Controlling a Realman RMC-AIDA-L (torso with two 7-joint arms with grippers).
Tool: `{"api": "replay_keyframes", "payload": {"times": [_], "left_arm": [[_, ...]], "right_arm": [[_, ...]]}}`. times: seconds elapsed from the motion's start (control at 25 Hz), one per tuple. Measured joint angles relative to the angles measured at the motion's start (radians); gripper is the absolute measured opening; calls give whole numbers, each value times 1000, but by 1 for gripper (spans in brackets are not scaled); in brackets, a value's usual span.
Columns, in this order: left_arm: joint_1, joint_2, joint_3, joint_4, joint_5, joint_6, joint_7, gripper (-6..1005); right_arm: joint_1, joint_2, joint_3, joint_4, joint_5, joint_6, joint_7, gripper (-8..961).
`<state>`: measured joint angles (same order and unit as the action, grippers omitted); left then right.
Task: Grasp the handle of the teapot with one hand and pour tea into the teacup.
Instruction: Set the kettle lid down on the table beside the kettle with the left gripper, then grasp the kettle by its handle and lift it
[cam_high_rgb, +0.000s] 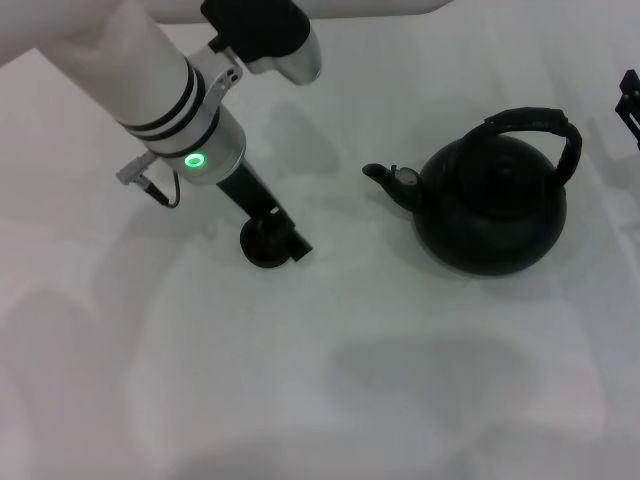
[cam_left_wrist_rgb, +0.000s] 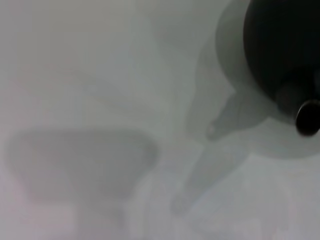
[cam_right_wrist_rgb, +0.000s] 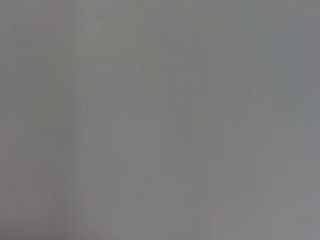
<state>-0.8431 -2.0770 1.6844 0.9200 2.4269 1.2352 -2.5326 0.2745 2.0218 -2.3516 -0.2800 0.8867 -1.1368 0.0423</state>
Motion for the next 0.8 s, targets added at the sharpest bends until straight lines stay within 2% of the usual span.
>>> {"api": "replay_keyframes", "payload": {"times": [0.08,0.4,0.64,0.8], "left_arm": [[4,0,-2,17,0,-2,0,876],[84,0,-31,172,-18,-9,31,875],[171,1,-101,272,-159,-8,150,874],[210,2,-143,289,-241,-9,231,874]], "right_arm": [[0,0,0,0,1,0,0,780],[0,0,0,-2,13,-1,1,778],[0,0,0,2,14,-4,1,776],[0,-1,0,3,14,-6,1,774]]}}
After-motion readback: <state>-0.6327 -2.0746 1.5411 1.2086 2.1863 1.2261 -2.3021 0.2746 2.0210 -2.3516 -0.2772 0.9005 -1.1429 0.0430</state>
